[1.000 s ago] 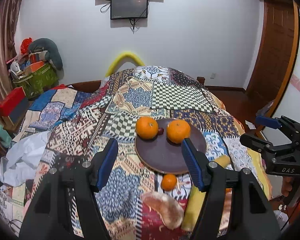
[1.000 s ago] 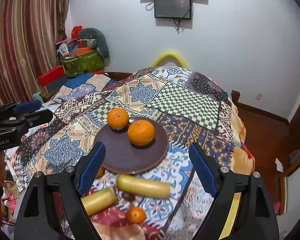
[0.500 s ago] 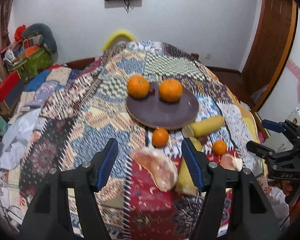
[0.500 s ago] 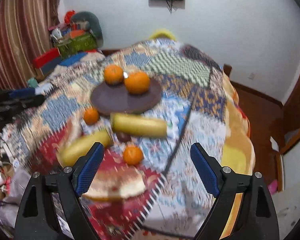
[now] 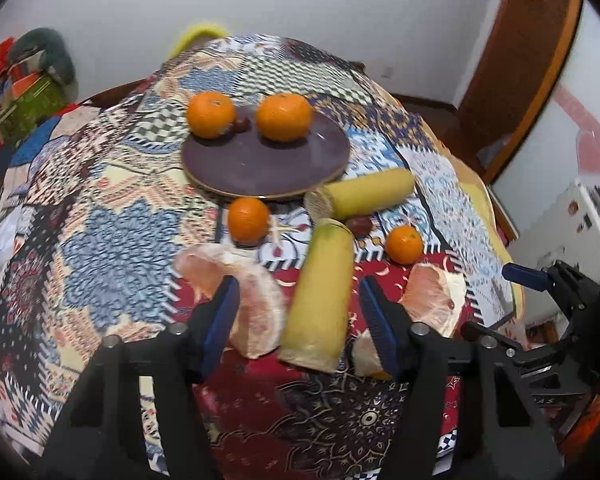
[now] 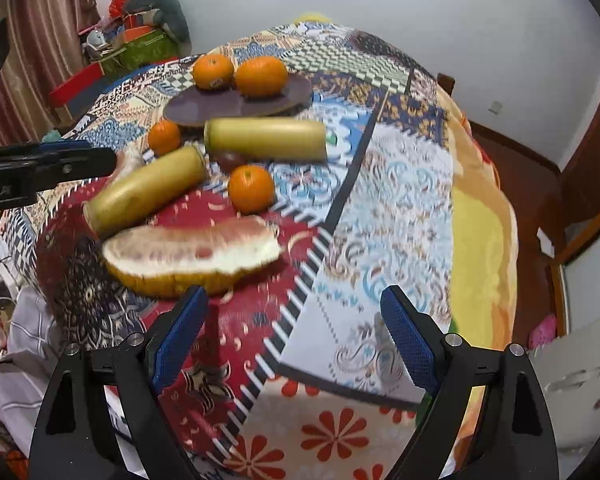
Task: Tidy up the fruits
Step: 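Grasp the yellow cylindrical fruit with the left tool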
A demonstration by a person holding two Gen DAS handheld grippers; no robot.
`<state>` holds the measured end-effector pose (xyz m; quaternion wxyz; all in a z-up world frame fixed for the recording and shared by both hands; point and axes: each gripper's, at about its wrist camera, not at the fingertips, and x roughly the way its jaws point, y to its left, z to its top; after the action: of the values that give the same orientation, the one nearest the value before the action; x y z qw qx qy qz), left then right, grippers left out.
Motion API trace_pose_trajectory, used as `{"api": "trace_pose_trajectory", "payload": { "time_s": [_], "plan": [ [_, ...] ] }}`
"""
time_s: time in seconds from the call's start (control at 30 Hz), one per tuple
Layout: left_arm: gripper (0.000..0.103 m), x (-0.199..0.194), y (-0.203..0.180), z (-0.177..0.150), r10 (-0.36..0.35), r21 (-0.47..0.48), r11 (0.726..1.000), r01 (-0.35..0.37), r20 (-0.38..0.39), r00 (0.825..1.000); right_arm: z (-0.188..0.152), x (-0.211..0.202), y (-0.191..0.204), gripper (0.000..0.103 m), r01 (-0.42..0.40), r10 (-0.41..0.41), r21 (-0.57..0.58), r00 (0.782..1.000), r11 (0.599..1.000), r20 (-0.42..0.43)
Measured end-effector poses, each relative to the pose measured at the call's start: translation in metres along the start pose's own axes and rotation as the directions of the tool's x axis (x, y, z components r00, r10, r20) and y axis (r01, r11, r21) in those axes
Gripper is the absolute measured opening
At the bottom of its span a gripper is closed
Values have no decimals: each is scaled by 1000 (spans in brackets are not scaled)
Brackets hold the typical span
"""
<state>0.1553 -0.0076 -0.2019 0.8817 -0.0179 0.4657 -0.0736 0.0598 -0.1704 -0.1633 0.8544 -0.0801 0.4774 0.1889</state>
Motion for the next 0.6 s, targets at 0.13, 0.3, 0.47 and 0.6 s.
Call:
{"api": "trace_pose_trajectory", "payload": {
  "time_s": [0.13, 0.3, 0.47, 0.6],
  "plan": [
    [44, 19, -7, -1, 6, 40, 999, -4, -47, 999, -2, 8, -6, 87, 2, -1, 34, 1000, 999, -22],
    [44, 27, -12, -3, 10, 72, 997, -7, -51, 999, -1, 15, -12, 87, -47, 49, 93, 999, 995, -21],
    [42, 42, -17, 0, 12, 83, 997, -6, -74, 997, 6, 18, -12, 87, -30, 31, 84, 999, 996, -14],
    [40, 40, -18, -3, 13, 91, 996, -7, -72, 997, 16, 21, -8, 87, 5, -5, 58, 1000, 998, 2]
  ]
}}
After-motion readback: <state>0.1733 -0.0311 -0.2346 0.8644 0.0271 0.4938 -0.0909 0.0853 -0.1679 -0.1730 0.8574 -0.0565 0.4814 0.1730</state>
